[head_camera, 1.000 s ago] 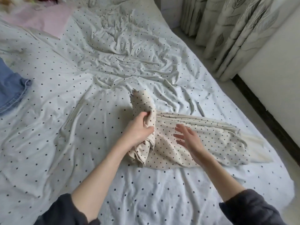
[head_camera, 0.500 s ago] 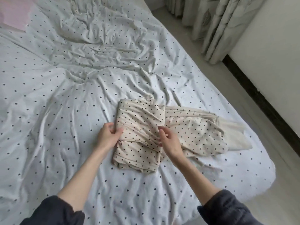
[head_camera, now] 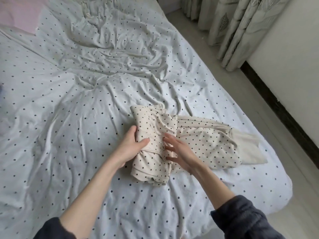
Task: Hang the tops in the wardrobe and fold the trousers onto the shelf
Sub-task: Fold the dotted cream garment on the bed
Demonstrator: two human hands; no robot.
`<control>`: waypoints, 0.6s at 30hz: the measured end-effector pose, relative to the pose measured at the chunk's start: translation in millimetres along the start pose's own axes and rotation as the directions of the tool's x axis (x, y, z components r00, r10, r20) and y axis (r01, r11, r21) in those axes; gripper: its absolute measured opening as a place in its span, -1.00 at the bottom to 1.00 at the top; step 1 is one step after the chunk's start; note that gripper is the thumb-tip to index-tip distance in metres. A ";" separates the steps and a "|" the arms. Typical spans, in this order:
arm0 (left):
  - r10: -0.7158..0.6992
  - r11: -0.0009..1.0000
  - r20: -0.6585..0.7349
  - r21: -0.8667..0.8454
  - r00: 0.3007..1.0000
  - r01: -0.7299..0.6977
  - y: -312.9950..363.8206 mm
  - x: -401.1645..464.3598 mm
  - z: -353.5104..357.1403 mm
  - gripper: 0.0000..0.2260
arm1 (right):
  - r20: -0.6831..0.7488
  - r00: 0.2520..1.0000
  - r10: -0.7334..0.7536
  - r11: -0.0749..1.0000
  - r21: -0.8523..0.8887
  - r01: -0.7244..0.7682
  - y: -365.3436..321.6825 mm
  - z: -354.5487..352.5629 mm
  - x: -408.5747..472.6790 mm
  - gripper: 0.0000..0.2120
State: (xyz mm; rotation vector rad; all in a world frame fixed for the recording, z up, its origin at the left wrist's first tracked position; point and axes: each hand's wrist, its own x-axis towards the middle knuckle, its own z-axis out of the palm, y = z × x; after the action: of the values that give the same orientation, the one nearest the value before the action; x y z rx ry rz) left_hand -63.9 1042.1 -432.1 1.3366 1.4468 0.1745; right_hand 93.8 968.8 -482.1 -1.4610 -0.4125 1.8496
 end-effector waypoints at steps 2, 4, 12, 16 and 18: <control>0.075 0.997 -0.016 0.017 0.997 -0.075 20.9 0.0 18.8 -0.72 | -0.033 0.999 -0.010 0.998 0.059 0.012 -11.4 -12.3 -9.2 -0.58; 0.121 0.991 -0.025 0.065 0.992 -0.120 41.1 2.4 49.0 -0.71 | -0.111 0.993 -0.045 0.995 0.087 0.055 -22.4 -36.4 -26.6 -0.60; 0.228 0.953 0.097 0.181 0.969 -0.242 44.4 8.7 152.1 -0.79 | -0.478 0.848 -0.227 0.963 -0.239 0.123 -17.3 -109.1 -80.5 -0.74; 0.039 0.992 -0.235 0.126 0.971 -0.009 3.0 29.3 122.1 -0.55 | -0.616 0.684 -0.391 0.903 -0.400 0.157 8.9 -103.8 -76.1 -0.70; -0.167 0.986 -0.056 -0.038 0.984 0.165 -13.4 37.0 112.1 -0.43 | -0.598 0.685 -0.417 0.884 -0.441 0.154 17.0 -95.8 -67.6 -0.71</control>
State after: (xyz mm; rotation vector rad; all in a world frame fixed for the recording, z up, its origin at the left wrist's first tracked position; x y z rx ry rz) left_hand 21.6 1006.4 -506.5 1.1862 1.5911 0.1293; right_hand 183.4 891.6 -474.8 -2.0598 -0.5859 0.8951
